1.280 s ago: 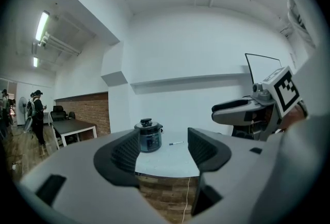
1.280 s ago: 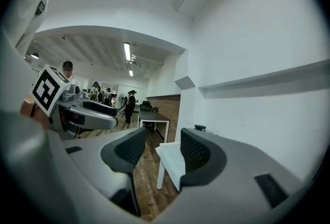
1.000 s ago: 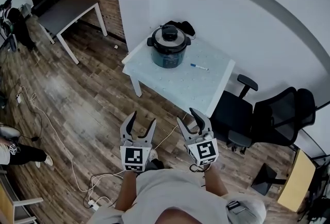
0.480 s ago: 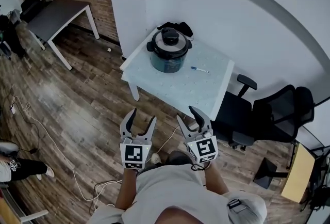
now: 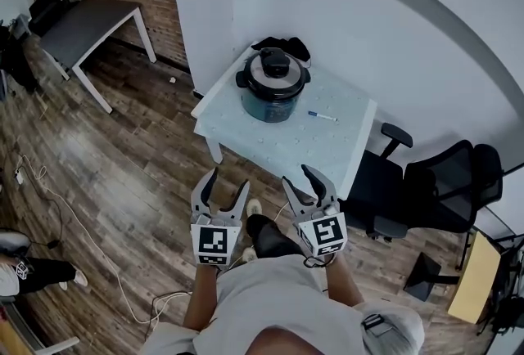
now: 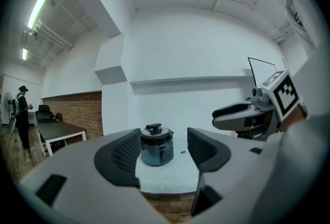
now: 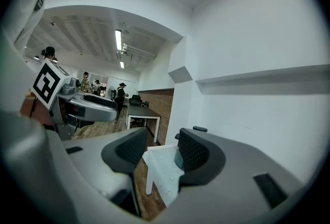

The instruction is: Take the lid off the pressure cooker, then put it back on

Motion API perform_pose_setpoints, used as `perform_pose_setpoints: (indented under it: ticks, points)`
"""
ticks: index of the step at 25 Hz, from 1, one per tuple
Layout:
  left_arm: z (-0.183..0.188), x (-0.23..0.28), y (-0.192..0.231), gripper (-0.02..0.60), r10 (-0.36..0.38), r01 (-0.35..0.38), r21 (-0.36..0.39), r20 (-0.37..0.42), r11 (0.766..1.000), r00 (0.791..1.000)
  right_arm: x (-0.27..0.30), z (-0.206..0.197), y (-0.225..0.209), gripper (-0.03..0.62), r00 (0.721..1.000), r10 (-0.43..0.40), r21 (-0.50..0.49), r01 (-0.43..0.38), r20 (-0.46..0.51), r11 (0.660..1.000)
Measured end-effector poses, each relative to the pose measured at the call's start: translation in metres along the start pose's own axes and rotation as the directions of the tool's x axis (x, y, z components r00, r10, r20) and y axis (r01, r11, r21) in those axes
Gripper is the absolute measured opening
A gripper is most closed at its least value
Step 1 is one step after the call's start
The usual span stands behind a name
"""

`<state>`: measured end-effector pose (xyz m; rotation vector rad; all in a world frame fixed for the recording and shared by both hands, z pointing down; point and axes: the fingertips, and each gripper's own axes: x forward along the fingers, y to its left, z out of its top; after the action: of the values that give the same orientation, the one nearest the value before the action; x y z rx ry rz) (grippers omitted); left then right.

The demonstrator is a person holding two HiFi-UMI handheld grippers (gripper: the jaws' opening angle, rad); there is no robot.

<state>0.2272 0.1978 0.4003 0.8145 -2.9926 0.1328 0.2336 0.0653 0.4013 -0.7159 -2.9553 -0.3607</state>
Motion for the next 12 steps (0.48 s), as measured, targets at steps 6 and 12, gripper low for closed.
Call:
perform_pose_setpoints:
  ticks: [6,12]
  points:
    - [-0.004,0.038,0.021,0.279,-0.007,0.007,0.010,-0.003,1.000,1.000,0.038,-0.004,-0.020,0.201,1.000,-0.009,0.013,0.009,0.005,1.000]
    - [-0.007,0.093,0.045,0.278,-0.028,0.028,0.006,-0.018,1.000,0.999,0.085,-0.010,-0.052,0.201,1.000,-0.024,0.031,0.024,-0.010,0.999]
